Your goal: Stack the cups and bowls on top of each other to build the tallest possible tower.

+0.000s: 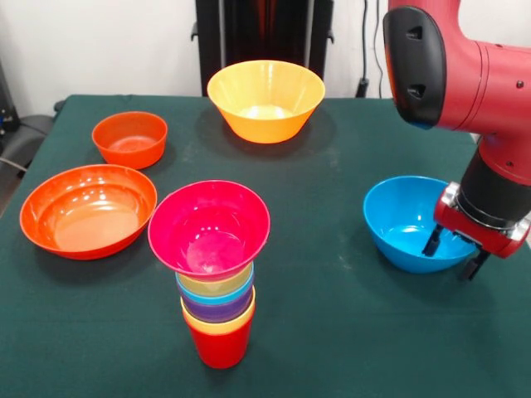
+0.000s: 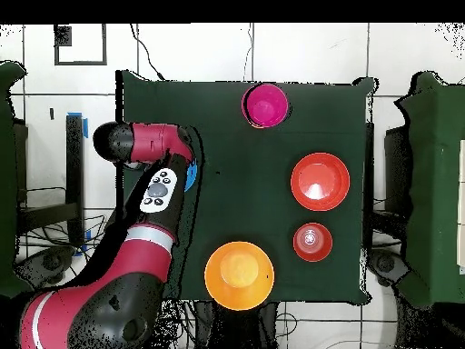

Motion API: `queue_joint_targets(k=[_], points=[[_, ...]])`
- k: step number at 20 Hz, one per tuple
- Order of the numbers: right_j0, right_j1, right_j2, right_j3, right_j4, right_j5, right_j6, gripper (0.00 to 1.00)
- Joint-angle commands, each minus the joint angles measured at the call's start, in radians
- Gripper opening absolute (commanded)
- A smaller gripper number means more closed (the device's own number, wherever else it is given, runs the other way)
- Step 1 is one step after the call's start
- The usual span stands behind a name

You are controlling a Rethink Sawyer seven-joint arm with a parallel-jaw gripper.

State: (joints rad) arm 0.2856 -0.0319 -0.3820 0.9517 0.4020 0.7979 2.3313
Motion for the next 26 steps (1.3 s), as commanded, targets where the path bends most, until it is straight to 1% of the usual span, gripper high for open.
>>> queue_joint_targets(k=[1,8,11,13,14,17,20,24,26], points=[[0.015,0.04,0.052,0.016,0.014,-0.003,0.236,1.0],[0.022,0.063,0.049,0.011,0.032,-0.034,0.267,1.0],[0.025,0.066,0.042,0.008,0.035,-0.035,0.267,1.0],[0.026,0.064,0.038,0.008,0.03,-0.022,0.247,1.0],[0.027,0.062,0.036,0.007,0.026,-0.014,0.233,0.0],[0.03,0.063,0.018,0.004,0.009,-0.032,0.218,0.0],[0.033,0.035,0.025,0.054,0.011,-0.071,0.201,0.0],[0.039,0.005,0.035,0.101,0.005,-0.08,0.171,0.0],[0.045,0.003,0.027,0.11,-0.001,-0.081,0.172,0.0]])
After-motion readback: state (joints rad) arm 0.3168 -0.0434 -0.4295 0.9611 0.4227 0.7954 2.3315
